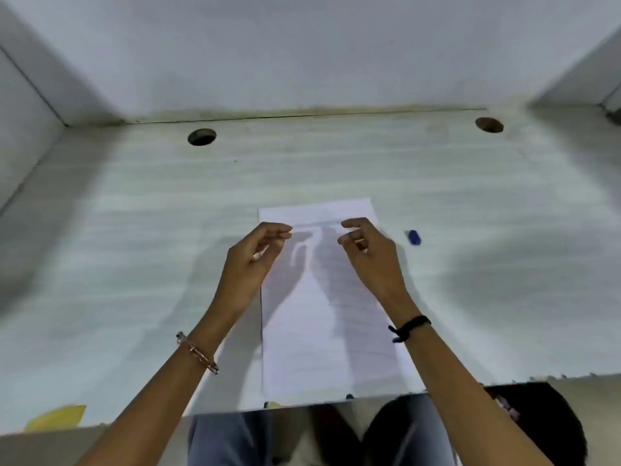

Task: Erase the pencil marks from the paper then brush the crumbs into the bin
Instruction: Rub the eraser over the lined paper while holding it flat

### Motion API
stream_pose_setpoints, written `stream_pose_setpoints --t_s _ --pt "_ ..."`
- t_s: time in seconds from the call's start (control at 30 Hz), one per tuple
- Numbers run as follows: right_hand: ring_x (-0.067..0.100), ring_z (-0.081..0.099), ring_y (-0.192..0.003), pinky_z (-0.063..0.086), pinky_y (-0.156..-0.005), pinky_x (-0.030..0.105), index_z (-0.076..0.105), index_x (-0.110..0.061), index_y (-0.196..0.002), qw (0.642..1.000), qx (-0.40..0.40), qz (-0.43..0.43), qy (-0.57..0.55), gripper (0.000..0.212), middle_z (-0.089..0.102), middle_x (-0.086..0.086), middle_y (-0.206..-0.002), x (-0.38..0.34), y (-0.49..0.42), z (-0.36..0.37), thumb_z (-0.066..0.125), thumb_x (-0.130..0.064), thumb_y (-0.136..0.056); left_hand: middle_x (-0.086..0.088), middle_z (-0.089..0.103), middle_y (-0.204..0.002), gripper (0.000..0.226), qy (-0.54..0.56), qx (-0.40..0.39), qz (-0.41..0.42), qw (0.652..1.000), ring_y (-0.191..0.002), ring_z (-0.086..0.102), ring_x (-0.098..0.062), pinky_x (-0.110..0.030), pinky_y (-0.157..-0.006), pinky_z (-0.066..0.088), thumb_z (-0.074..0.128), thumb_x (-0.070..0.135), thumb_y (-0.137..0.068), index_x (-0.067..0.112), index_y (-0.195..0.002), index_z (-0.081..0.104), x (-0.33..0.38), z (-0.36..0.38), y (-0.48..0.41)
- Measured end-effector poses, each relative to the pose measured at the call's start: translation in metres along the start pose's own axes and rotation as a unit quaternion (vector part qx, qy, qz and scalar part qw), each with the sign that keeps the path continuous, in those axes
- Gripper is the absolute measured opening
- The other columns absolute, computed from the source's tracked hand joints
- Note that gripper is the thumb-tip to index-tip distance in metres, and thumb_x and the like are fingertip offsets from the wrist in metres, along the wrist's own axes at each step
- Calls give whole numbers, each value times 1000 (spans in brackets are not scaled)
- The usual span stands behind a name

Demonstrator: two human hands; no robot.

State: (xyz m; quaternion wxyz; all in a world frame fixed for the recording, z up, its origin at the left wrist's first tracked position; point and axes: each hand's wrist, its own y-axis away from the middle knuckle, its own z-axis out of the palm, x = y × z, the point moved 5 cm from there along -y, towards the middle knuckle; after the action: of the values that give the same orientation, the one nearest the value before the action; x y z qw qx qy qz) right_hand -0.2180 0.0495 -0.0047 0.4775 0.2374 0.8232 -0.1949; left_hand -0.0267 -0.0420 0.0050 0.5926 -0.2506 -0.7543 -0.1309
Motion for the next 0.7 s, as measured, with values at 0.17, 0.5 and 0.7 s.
stream_pose_setpoints --t_s 0.17,0.5,0.7 --pt "16 62 -82 50 -74 22 52 -17 -126 996 -32 -69 54 34 66 5 -97 4 23 2 54 -12 -93 13 67 -114 21 -47 -59 14 997 -105 59 10 -6 -83 42 62 11 -93 16 -113 65 -14 2 25" --pt "19 52 -118 45 -97 32 35 -20 -143 968 -95 -144 180 50 42 1 -139 -4 75 -4 49 -15 -96 12 31 -155 48 -268 -223 60 935 -145 20 -5 -37 -117 -7 59 53 -89 42 -135 49 -19 25 62" --pt "16 56 -112 46 -96 30 63 -13 -115 967 -59 -159 192 26 60 0 -119 12 86 -23 52 -8 -92 17 19 -159 65 -368 -168 97 909 -147 8 -1 -38 -119 -5 33 74 -81 49 -141 37 -23 34 68"
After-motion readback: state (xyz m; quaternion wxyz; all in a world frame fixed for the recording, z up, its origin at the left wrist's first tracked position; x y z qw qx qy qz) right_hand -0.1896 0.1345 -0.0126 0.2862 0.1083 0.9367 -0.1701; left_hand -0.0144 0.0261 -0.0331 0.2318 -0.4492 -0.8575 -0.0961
